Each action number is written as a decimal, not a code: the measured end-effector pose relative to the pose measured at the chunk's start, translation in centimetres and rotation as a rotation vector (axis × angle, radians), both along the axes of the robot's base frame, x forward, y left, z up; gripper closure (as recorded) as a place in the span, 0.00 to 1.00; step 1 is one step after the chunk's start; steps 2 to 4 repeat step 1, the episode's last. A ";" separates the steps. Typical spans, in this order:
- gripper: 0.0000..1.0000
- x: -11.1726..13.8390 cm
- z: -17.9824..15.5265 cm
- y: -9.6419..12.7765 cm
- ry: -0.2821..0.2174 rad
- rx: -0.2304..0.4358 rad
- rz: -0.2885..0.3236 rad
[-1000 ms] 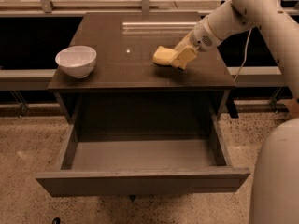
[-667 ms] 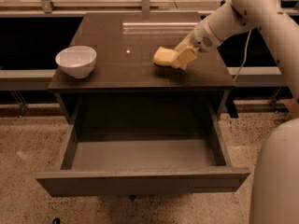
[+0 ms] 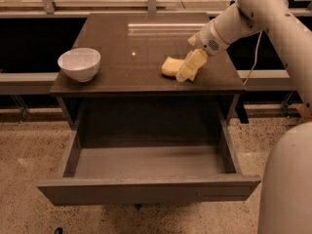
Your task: Pick sponge from top drawer and place on counter
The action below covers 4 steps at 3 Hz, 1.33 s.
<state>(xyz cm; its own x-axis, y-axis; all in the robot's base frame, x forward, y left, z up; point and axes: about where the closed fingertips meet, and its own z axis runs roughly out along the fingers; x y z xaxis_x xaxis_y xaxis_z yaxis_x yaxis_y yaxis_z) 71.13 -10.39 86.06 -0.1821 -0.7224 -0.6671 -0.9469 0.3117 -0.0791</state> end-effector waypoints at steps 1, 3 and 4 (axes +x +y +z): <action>0.00 0.0 0.0 0.0 0.000 0.000 0.000; 0.00 0.0 0.0 0.0 0.000 0.000 0.000; 0.00 0.0 0.0 0.0 0.000 0.000 0.000</action>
Offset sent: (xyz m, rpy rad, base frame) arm 0.0000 0.0000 0.0000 0.0000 0.0000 0.0000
